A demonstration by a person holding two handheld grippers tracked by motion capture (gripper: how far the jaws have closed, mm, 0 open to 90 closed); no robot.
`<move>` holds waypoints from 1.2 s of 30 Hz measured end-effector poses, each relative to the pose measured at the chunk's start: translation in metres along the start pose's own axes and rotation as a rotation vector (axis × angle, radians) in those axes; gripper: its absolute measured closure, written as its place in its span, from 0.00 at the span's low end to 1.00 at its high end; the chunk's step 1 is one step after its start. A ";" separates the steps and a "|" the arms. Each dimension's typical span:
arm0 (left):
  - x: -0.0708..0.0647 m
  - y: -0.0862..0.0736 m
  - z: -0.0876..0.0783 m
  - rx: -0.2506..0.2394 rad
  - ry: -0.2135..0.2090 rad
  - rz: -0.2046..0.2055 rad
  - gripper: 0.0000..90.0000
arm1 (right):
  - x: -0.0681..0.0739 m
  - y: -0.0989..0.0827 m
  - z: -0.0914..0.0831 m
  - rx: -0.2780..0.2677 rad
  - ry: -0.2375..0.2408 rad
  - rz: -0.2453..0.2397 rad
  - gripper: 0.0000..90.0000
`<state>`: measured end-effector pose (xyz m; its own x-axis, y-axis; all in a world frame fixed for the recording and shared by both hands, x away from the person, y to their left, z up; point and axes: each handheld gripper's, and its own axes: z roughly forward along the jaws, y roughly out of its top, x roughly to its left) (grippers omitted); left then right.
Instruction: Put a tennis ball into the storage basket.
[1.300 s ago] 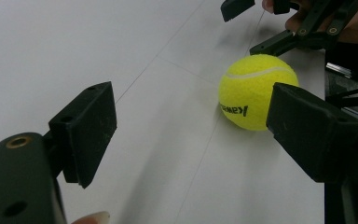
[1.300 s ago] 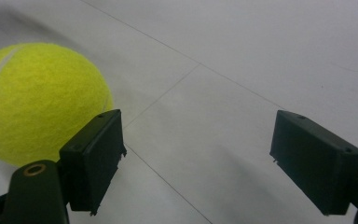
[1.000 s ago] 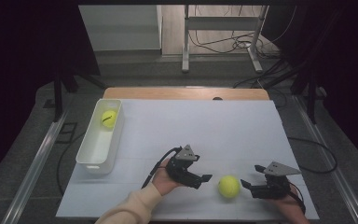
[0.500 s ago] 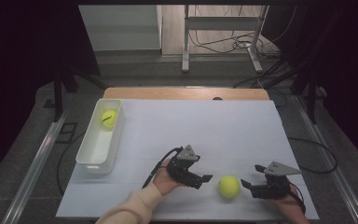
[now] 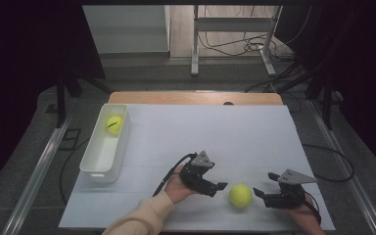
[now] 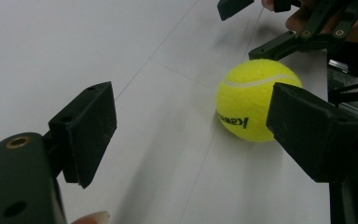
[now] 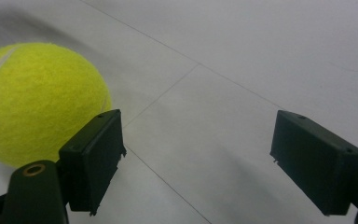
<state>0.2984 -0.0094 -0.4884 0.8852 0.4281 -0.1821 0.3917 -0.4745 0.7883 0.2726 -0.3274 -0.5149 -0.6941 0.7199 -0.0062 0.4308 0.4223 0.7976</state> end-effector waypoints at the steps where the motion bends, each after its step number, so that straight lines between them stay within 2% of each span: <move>1: -0.001 0.001 0.001 -0.002 -0.002 -0.002 0.19 | 0.000 0.000 0.000 0.002 -0.003 -0.001 0.20; 33: -0.023 0.013 0.033 0.046 -0.089 0.030 0.18 | -0.001 0.001 -0.001 -0.012 -0.001 0.007 0.20; 36: -0.025 0.014 0.037 0.058 -0.082 0.035 0.17 | -0.001 0.000 -0.001 -0.013 -0.003 0.008 0.20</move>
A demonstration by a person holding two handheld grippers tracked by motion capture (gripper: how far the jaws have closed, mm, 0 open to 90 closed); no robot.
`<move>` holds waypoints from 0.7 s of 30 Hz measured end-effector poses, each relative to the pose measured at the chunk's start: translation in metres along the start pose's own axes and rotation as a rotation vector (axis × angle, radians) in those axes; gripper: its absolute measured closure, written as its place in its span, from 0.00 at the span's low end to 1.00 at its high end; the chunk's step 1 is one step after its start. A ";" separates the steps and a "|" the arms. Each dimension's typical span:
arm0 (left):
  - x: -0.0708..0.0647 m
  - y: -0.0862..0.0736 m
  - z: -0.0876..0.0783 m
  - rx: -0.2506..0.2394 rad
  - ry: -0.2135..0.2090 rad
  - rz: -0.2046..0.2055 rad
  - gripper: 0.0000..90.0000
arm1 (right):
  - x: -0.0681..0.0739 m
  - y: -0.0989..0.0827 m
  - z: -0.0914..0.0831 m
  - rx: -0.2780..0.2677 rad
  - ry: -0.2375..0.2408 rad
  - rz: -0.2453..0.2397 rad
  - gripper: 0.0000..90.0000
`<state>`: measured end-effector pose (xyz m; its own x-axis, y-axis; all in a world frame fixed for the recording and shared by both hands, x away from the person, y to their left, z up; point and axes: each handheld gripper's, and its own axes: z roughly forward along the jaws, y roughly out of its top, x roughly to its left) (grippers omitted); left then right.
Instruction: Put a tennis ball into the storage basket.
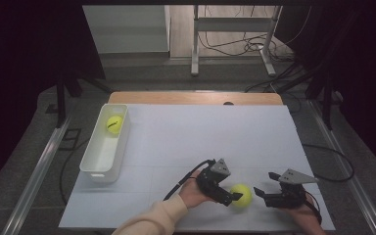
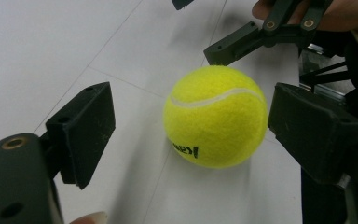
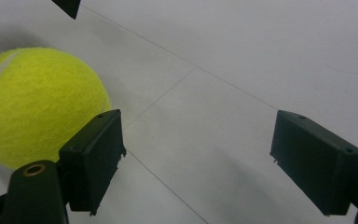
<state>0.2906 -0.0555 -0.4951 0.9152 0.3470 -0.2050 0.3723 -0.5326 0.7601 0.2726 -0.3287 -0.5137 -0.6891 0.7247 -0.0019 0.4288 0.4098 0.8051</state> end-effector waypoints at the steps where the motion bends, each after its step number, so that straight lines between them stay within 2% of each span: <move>1: -0.001 0.000 0.002 0.001 -0.003 -0.003 0.17 | 0.000 0.000 0.000 0.000 0.001 0.000 0.20; 6: -0.002 0.001 0.009 0.015 -0.015 -0.009 0.15 | 0.000 0.000 0.000 0.001 0.001 0.000 0.20; 10: -0.004 0.002 0.016 0.044 -0.032 -0.011 0.13 | 0.000 0.000 0.000 -0.001 0.002 0.001 0.20; 21: -0.007 0.002 0.035 0.102 -0.056 0.008 0.10 | 0.000 0.000 0.000 -0.001 0.001 0.001 0.20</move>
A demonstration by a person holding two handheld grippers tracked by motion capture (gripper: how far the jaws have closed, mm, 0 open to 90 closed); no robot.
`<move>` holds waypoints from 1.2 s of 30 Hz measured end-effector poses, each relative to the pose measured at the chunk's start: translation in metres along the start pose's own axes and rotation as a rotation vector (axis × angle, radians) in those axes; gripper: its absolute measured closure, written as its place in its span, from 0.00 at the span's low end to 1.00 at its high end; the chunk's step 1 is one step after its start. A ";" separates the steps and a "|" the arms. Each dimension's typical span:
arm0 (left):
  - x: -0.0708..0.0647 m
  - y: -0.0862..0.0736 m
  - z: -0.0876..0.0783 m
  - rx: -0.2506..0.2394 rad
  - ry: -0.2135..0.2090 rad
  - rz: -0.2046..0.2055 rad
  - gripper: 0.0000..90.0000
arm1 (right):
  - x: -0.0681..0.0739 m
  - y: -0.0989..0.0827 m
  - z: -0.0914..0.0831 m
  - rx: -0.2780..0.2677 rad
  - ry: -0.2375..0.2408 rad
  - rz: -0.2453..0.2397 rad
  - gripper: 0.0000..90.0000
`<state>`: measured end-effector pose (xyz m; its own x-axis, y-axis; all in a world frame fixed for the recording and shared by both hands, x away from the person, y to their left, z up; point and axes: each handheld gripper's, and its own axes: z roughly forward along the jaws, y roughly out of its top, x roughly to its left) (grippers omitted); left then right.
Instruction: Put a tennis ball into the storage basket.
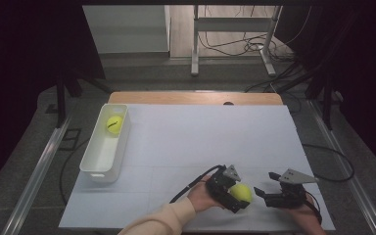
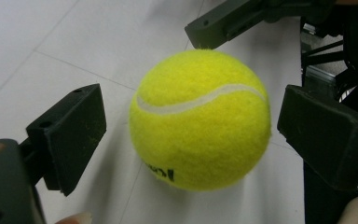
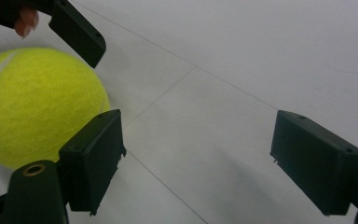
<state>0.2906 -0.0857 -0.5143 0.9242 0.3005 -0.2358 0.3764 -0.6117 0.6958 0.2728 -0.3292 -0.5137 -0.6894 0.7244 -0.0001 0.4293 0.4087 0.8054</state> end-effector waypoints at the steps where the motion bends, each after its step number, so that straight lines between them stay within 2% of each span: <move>1: 0.000 0.000 0.002 0.004 -0.003 -0.001 0.10 | 0.000 0.000 0.000 0.000 0.000 0.000 0.20; 10: -0.001 0.002 0.017 0.037 -0.011 -0.001 0.12 | 0.000 0.000 -0.001 0.003 -0.002 0.003 0.20; 12: -0.002 0.002 0.018 0.042 -0.008 -0.001 0.15 | 0.000 0.000 -0.001 0.003 -0.003 0.002 0.20; 14: -0.002 0.002 0.018 0.038 -0.007 0.009 0.25 | -0.001 0.000 -0.001 0.002 -0.008 0.001 0.20; 17: -0.003 0.002 0.015 0.036 0.015 0.020 0.28 | -0.001 0.000 -0.001 0.001 -0.009 0.001 0.20; 24: -0.005 0.003 0.012 0.013 0.017 0.012 0.28 | -0.001 0.000 -0.002 -0.001 -0.007 0.001 0.20; 36: -0.004 0.006 -0.005 -0.054 0.005 -0.019 0.28 | -0.001 0.000 -0.002 0.000 -0.009 -0.002 0.20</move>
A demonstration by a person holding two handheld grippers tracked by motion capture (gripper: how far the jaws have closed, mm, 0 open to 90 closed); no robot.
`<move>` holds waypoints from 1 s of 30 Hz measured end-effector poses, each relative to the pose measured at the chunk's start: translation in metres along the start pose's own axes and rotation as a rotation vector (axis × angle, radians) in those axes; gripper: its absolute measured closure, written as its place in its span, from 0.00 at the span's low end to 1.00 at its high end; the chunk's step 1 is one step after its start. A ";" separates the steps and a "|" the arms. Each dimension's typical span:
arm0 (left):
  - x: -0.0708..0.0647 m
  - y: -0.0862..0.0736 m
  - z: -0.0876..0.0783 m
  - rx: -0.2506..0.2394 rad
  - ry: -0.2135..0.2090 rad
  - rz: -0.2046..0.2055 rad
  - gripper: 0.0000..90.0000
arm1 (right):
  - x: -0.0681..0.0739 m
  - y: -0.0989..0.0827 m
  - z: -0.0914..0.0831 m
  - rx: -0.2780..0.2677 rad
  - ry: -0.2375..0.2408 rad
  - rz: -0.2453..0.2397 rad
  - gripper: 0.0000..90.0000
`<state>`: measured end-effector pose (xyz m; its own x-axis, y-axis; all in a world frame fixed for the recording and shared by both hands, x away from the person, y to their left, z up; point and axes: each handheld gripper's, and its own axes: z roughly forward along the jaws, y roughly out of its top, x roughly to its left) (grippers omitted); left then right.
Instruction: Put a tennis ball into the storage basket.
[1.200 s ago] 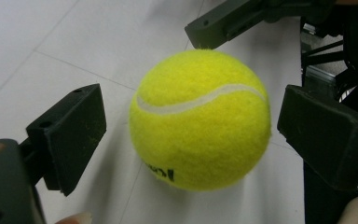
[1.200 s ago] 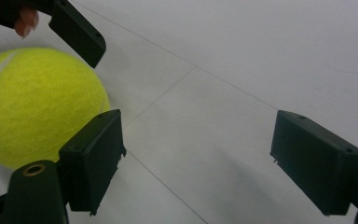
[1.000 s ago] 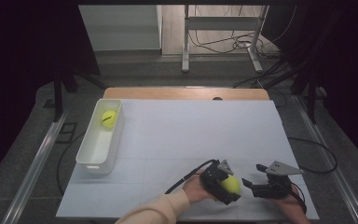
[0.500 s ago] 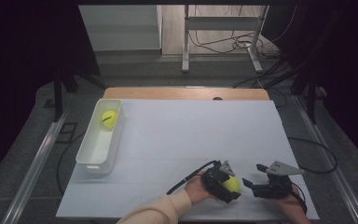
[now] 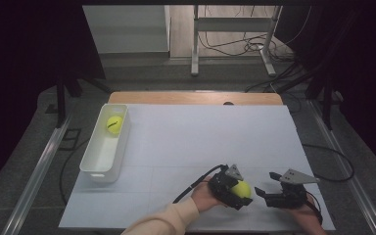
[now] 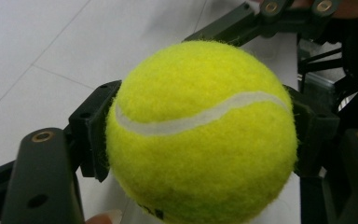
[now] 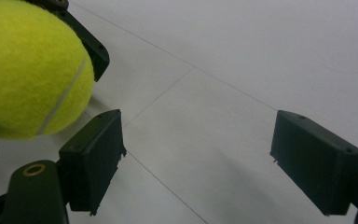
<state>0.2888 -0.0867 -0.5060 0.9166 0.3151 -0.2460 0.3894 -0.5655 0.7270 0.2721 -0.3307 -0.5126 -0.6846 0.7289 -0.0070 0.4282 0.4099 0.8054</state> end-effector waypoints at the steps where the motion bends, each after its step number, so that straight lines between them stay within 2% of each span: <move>1: 0.000 0.000 -0.001 -0.006 0.001 -0.001 0.28 | 0.000 0.000 0.000 0.000 0.000 0.000 0.20; 30: 0.010 0.001 -0.045 -0.093 0.070 -0.015 0.28 | 0.001 0.001 -0.001 -0.009 0.006 -0.002 0.20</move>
<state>0.2942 -0.0500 -0.4783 0.9010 0.3774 -0.2140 0.3900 -0.4886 0.7805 0.2710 -0.3303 -0.5115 -0.6889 0.7248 -0.0054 0.4215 0.4067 0.8105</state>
